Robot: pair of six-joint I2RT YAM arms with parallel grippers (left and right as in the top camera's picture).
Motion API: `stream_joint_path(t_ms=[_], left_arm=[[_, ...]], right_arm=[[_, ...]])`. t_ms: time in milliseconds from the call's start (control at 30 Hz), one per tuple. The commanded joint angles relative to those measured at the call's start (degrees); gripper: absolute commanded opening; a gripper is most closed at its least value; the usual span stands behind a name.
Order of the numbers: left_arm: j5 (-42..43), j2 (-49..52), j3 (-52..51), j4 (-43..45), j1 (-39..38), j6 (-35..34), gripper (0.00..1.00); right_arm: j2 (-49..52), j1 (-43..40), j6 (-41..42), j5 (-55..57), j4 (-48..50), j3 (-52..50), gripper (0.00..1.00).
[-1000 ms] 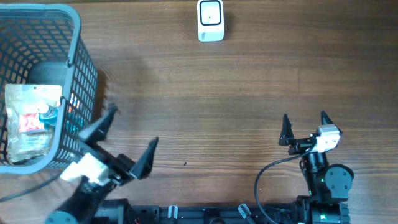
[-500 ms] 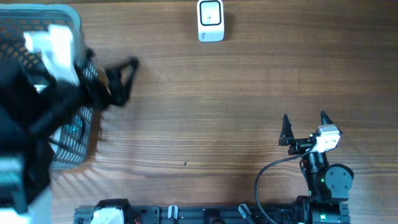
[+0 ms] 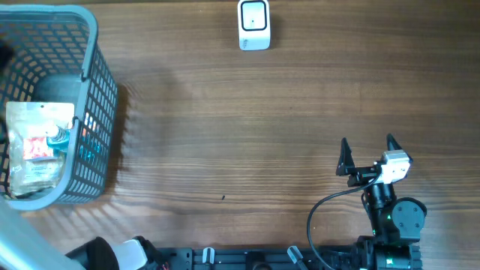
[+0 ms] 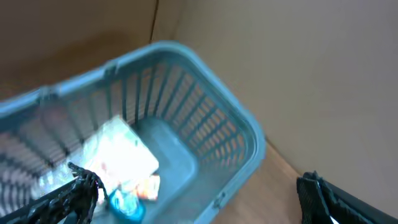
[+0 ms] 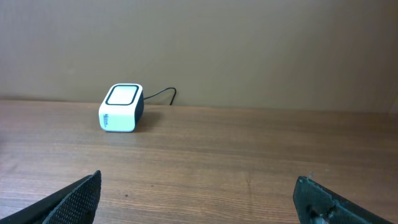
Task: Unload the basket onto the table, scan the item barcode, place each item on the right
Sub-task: 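Reach the left gripper into the basket and grasp the blue mouthwash bottle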
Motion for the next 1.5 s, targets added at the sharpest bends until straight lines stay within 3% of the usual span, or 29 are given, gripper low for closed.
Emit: stream_joint_path(t_ms=[0,67,367,500,867,1100,1467], left_arm=[[9.0,2.1,0.9,-3.8,5.7,-4.0,1.00],[9.0,4.1,0.6,-4.8,7.5,-4.4,1.00],[5.9,17.9,0.5,-11.3,11.1,-17.5,1.00],[5.7,22.3,-0.4,-13.4,10.8,-17.0,1.00],[5.6,22.6,-16.2,-12.5,8.0,-17.0,1.00],[5.4,22.6,-27.8,-4.7,6.6,-19.2,1.00],[4.5,22.6,-36.0,-0.5,6.7,-23.1,1.00]], right_arm=[[-0.3,0.2,-1.0,0.6,0.2,0.0,1.00],[-0.3,0.2,-1.0,0.5,0.2,0.0,1.00],[-0.3,0.2,-1.0,0.6,0.2,0.0,1.00],[-0.3,0.2,-1.0,0.6,0.2,0.0,1.00],[-0.3,0.2,-1.0,0.5,0.2,0.0,1.00],[-0.3,0.2,-1.0,0.6,0.2,0.0,1.00],[-0.3,0.2,-1.0,0.6,0.2,0.0,1.00]])
